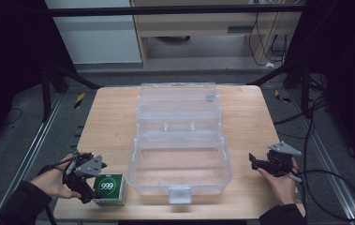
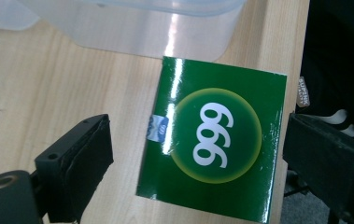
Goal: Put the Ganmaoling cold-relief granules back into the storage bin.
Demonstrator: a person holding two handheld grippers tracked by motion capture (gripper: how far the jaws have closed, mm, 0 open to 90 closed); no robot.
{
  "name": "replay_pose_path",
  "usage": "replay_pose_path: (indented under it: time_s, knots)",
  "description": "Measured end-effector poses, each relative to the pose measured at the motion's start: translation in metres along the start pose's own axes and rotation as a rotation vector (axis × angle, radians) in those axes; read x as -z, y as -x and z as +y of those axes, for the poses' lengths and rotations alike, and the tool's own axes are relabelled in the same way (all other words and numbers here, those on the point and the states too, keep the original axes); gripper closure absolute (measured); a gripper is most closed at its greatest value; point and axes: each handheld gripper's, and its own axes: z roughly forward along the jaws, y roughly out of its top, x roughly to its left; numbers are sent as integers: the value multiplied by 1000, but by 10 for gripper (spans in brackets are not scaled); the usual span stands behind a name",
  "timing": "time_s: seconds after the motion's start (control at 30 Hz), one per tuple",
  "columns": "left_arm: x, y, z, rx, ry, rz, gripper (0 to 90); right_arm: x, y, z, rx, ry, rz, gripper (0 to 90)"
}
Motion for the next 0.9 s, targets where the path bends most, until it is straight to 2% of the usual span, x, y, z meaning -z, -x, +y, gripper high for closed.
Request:
replay_pose_path:
  time_s: [0.13,0.27,0.67,0.9]
  knots:
    - [-5,1,-1,-8,-7,-4,71,0,0,0,0,-2,0,57]
    - [-7,1,0,-35,-9,3,72,0,0,0,-1,-6,2,53]
    - [-15,3,-1,-40,-28,-21,67,-1,0,-1,1,-14,1,45]
    - [-28,1,-2,-51,-48,-38,43,-2,0,-1,10,-20,-1,42]
